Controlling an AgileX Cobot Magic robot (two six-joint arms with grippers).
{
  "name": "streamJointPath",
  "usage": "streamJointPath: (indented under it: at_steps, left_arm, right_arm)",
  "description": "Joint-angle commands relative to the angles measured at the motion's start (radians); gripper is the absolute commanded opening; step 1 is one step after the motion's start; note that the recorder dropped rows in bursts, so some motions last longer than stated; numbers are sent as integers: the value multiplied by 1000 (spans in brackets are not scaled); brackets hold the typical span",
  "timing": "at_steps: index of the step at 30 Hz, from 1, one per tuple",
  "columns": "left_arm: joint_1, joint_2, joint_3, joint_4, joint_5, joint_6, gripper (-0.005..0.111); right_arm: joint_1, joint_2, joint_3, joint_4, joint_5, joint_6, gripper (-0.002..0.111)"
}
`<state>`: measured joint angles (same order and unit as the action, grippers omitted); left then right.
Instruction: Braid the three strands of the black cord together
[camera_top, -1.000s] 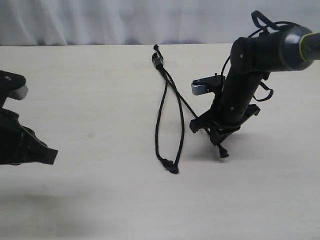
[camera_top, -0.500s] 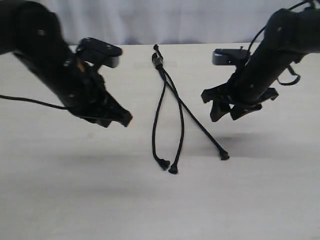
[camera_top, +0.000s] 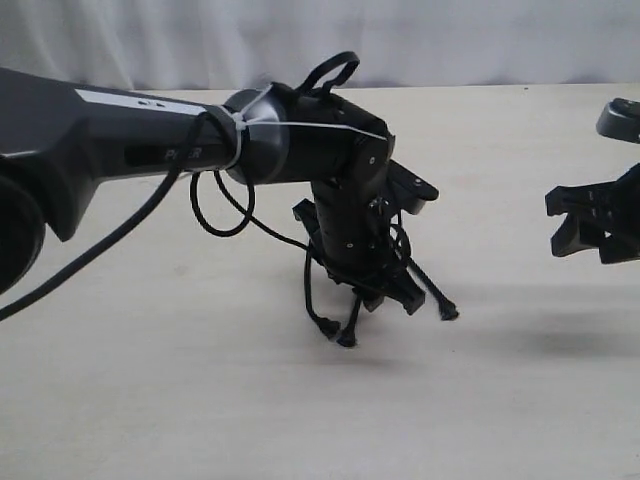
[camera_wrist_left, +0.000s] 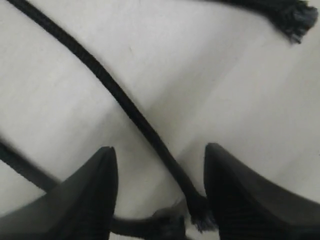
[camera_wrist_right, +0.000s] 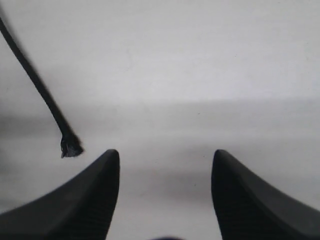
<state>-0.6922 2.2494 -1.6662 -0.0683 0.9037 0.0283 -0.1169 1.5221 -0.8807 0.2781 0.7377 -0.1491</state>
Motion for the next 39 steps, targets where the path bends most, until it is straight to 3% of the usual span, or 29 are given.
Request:
streamJointPath:
  at_steps: [1, 3, 7, 13, 23, 31, 39]
  left_arm:
    - [-4, 34, -5, 3, -24, -8, 49]
    - [-4, 47, -5, 1, -21, -8, 42]
    - [-4, 25, -14, -45, -1, -8, -1]
    - [7, -72, -75, -30, 12, -6, 0]
    - [147, -93, -24, 93, 164, -28, 0]
    - [193, -91, 151, 132, 1, -89, 0]
    - [165, -91, 270, -82, -170, -85, 0]
  right_arm:
    - [-9, -15, 21, 5, -54, -23, 53]
    - [-9, -15, 21, 5, -59, -26, 53]
    - [-9, -15, 21, 5, -85, -57, 53]
    - [-9, -15, 21, 30, -87, -92, 53]
    - [-9, -15, 21, 207, -83, -259, 53]
    - [-9, -13, 21, 216, -84, -259, 53]
    - [-9, -13, 21, 287, -79, -315, 53]
